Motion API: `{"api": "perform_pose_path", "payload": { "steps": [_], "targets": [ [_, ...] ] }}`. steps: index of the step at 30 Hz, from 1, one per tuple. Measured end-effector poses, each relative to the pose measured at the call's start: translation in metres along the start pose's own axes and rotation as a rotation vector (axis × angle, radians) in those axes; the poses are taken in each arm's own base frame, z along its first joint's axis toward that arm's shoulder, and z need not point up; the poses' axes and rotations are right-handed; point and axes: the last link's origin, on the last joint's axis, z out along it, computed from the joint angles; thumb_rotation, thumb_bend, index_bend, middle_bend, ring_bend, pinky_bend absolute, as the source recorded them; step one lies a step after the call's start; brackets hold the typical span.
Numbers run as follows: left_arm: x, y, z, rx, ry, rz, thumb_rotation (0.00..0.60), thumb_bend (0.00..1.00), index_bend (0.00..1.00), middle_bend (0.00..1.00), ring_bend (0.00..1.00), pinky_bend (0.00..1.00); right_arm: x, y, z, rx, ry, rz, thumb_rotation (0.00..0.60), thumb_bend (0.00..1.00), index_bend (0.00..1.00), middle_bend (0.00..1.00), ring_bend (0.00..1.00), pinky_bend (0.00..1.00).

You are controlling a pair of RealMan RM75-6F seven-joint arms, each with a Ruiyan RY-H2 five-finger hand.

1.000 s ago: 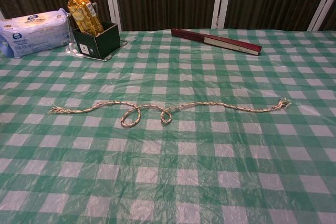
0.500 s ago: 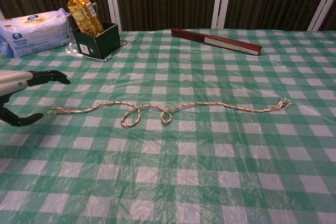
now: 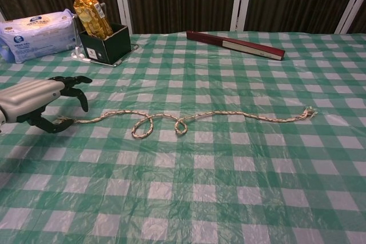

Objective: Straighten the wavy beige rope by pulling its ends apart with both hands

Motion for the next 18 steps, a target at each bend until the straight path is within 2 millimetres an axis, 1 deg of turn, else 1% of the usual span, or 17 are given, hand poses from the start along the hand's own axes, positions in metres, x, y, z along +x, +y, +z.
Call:
{"api": "perform_pose_path", "payload": {
  "steps": [6, 12, 18],
  "targets": [
    [-0.003, 0.0, 0.0, -0.015, 0.014, -0.003, 0.6, 0.46, 0.41, 0.0, 0.0, 0.04, 0.001, 0.001, -0.001, -0.008, 0.0, 0.002, 0.6, 0.35, 0.0, 0.0, 0.0, 0.0],
    [-0.008, -0.006, -0.001, 0.006, 0.006, -0.003, 0.6, 0.45, 0.42, 0.0, 0.0, 0.04, 0.001, 0.001, -0.001, -0.006, -0.003, 0.004, 0.6, 0.35, 0.0, 0.0, 0.0, 0.0],
    [-0.013, -0.01, -0.001, 0.019, 0.034, 0.025, 0.6, 0.45, 0.45, 0.0, 0.0, 0.05, 0.0, 0.0, -0.002, -0.002, -0.01, 0.0, 0.6, 0.35, 0.0, 0.0, 0.0, 0.0]
  ]
}}
